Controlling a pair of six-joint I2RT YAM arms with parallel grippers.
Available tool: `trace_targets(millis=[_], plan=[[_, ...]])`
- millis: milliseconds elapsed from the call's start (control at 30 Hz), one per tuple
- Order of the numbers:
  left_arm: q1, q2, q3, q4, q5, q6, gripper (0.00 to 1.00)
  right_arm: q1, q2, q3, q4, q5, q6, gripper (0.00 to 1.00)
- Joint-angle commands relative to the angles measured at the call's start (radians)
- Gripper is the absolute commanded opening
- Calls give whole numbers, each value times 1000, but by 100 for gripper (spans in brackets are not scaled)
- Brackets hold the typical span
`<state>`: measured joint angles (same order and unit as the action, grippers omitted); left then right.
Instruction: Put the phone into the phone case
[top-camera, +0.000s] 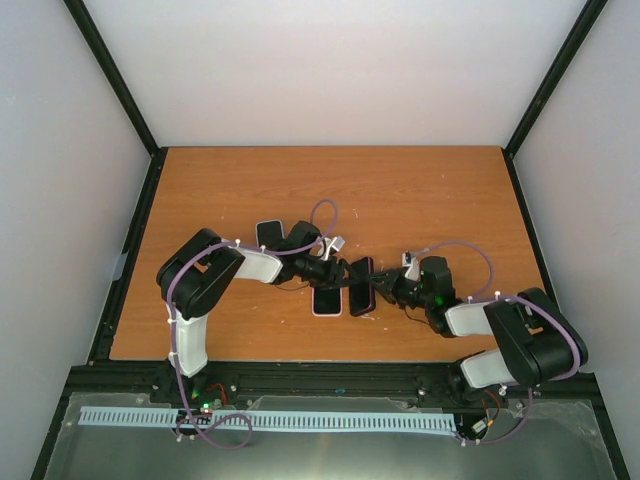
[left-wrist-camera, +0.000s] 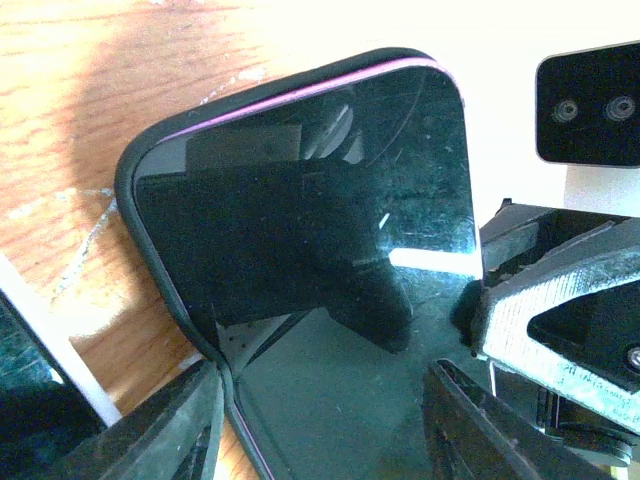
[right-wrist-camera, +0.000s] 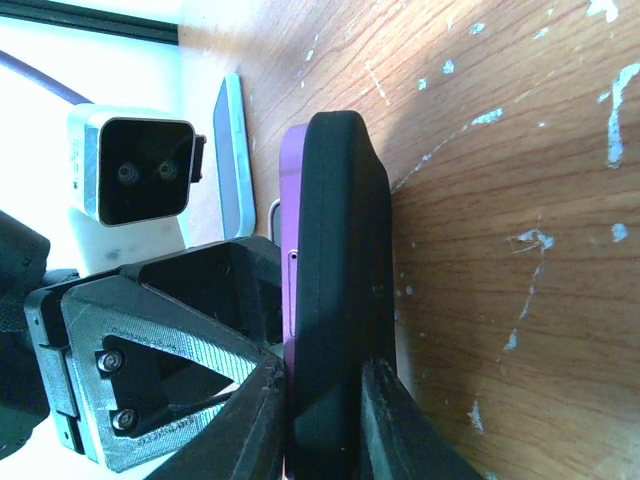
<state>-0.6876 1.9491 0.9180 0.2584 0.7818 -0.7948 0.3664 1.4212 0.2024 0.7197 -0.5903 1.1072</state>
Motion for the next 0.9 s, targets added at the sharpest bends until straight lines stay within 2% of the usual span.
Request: trace_targets(millis=[0,67,167,233,367,500,700,867], plan=[[-23,7,1,-67,7,24,55,8,-38,31,-157,65,-76,8],[-23,13,5,-72,5,26,55,9,-54,44,-208,82,-104,13],[-22,21,10,-73,4,28,55,12,-76,72,-302,105,-148,27],[-23,23,10,-71,1,28,55,12,-80,89,-342,109,-174,30],[-23,32,24,-88,-6,33,55,14,-81,105,-385,129,-201,14],[-22,18,38,-104,-9,36,55,13,-92,109,-417,161,-218,4],[-5,-38,88,-177,-30,55,57,14,-128,111,-431,169,-217,3],[41,-144,95,-210,-36,57,65,13,-195,114,-445,160,-203,3]])
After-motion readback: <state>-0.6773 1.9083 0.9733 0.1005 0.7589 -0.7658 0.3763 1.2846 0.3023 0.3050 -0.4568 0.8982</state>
